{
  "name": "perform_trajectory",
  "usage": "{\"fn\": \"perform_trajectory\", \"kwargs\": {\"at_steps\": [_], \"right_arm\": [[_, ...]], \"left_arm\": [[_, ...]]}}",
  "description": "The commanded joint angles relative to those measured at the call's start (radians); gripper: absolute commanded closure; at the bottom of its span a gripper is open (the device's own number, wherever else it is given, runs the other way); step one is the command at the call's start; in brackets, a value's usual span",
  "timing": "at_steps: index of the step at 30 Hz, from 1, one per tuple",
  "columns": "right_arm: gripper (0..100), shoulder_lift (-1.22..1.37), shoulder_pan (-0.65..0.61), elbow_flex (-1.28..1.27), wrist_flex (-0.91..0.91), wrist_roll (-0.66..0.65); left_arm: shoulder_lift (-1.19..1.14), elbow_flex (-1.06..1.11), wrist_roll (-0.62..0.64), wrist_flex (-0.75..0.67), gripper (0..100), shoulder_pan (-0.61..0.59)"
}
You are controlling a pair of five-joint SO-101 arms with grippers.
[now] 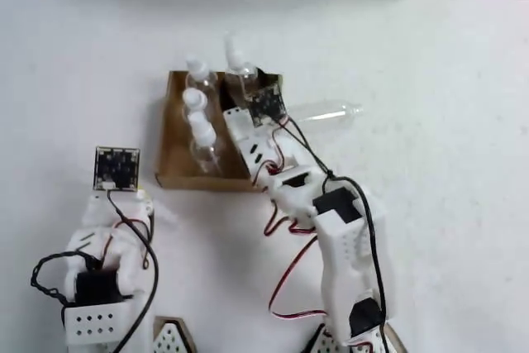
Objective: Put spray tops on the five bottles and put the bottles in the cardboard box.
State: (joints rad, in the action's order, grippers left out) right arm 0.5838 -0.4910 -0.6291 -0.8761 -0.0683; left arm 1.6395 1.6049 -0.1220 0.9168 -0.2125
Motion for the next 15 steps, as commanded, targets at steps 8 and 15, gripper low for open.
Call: {"fn": "perform_trajectory", "kwargs": {"at_steps": [8, 15], "right_arm": [[83.7, -0.071, -0.001, -0.043, 0.035, 0.017], [83.7, -0.124, 0.002, -0.080, 0.035, 0.018]], "left_arm": [[0.013, 0.003, -0.009, -0.032, 98, 0.013], [0.013, 0.003, -0.009, -0.032, 98, 0.013]]}}
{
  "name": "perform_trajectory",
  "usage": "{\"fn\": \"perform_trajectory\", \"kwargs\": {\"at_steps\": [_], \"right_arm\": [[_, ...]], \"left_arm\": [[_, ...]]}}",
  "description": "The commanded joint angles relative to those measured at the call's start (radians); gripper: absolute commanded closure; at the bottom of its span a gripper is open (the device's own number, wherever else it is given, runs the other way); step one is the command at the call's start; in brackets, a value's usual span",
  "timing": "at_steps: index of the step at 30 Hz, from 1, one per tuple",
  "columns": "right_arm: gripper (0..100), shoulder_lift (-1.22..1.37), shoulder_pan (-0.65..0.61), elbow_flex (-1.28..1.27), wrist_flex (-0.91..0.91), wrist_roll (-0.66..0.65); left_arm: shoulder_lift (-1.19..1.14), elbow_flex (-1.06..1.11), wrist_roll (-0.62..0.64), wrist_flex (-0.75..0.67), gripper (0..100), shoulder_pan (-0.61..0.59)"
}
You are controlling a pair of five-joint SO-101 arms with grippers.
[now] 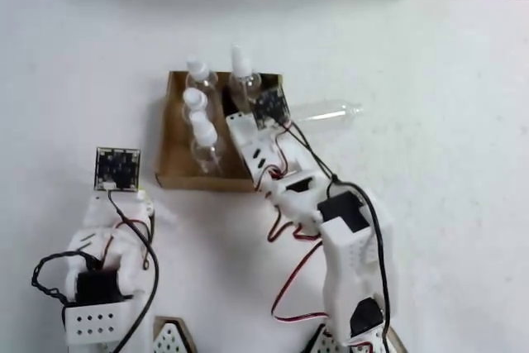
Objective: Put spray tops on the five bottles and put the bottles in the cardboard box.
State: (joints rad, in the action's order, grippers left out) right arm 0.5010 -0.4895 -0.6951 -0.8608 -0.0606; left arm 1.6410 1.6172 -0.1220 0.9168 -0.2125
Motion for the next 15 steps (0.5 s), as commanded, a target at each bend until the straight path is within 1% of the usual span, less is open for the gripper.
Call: {"fn": "perform_trajectory", "kwargs": {"at_steps": [1, 15], "right_arm": [[83.7, -0.042, 0.001, -0.014, 0.019, 0.011], [83.6, -0.045, 0.002, -0.014, 0.019, 0.005]], "left_arm": [[0.012, -0.009, -0.009, -0.032, 98, 0.013], [0.012, -0.009, -0.009, -0.032, 98, 0.013]]}}
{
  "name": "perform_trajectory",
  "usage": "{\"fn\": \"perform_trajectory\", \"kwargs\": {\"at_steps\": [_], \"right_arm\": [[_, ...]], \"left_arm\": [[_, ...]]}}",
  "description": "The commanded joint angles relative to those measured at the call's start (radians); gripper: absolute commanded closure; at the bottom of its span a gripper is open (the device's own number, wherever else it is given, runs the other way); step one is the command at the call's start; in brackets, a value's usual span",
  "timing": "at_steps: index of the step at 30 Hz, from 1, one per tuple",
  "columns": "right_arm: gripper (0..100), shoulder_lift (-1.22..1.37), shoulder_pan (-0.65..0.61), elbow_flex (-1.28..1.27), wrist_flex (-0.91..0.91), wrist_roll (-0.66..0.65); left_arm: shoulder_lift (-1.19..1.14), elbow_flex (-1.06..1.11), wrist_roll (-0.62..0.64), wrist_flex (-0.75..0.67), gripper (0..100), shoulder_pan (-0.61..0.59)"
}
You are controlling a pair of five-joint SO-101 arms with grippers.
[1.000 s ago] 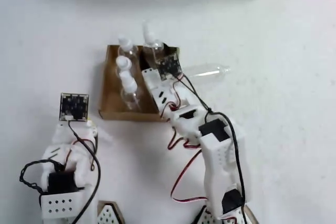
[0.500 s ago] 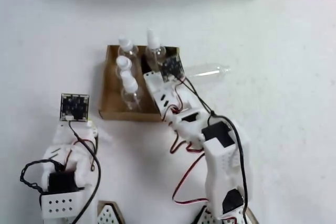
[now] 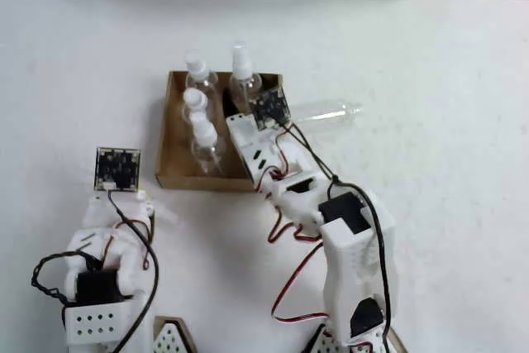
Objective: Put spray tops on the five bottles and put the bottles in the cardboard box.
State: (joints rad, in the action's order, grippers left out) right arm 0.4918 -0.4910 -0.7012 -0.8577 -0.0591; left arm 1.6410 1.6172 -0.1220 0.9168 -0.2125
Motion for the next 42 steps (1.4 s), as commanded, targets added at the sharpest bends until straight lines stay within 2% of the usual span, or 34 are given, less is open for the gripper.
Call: {"fn": "perform_trajectory", "kwargs": {"at_steps": [1, 7, 15, 42], "right_arm": [[83.6, -0.036, 0.004, -0.008, 0.016, 0.003], [83.4, -0.036, 0.004, -0.006, 0.016, 0.003], [71.9, -0.036, -0.002, -0.006, 0.016, 0.003], [71.6, -0.130, -0.001, -0.009, 0.018, 0.002]], "left_arm": [[0.012, -0.009, -0.009, -0.032, 98, 0.013], [0.012, -0.009, -0.009, -0.032, 98, 0.013], [0.012, -0.009, -0.009, -0.032, 98, 0.013], [0.012, -0.008, -0.009, -0.032, 98, 0.015]]}}
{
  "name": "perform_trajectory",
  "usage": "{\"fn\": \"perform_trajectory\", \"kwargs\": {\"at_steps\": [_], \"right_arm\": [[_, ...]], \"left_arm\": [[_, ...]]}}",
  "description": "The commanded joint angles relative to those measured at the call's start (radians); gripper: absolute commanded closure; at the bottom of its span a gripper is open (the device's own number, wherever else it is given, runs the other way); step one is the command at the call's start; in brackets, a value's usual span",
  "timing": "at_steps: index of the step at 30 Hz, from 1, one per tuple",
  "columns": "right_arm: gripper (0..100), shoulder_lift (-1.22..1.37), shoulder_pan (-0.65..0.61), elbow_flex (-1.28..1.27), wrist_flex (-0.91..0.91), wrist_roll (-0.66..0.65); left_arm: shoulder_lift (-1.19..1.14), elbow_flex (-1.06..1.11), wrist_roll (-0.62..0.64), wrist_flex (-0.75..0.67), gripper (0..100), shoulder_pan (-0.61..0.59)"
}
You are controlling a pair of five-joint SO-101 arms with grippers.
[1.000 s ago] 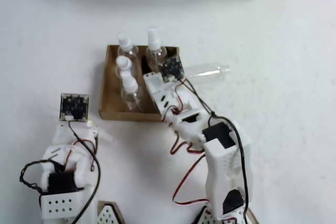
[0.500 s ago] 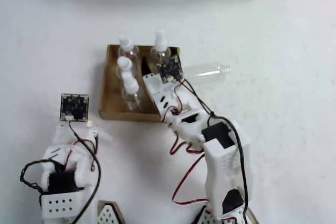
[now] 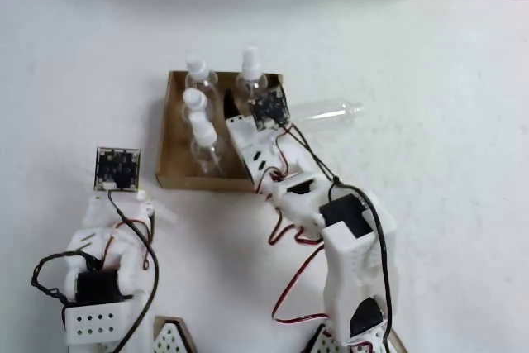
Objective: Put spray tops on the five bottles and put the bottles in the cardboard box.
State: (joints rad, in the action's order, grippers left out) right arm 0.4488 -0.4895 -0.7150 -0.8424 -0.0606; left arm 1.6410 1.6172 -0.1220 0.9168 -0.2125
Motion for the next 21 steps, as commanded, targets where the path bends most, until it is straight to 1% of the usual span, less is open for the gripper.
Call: {"fn": "perform_trajectory", "kwargs": {"at_steps": [1, 11, 14, 17, 21], "right_arm": [[71.6, -0.094, -0.001, 0.005, 0.002, 0.003], [71.6, -0.154, 0.004, -0.014, 0.002, 0.003], [71.6, -0.202, 0.001, -0.044, 0.002, 0.005], [71.6, -0.262, 0.002, -0.077, 0.002, 0.011], [71.6, -0.364, 0.001, -0.157, 0.002, 0.011]], "left_arm": [[0.012, -0.008, -0.009, -0.032, 98, 0.015], [0.012, -0.006, -0.011, -0.034, 98, 0.015], [0.012, -0.005, -0.011, -0.040, 98, 0.015], [0.012, 0.018, -0.012, -0.077, 98, 0.015], [0.012, 0.025, -0.054, -0.086, 98, 0.015]]}}
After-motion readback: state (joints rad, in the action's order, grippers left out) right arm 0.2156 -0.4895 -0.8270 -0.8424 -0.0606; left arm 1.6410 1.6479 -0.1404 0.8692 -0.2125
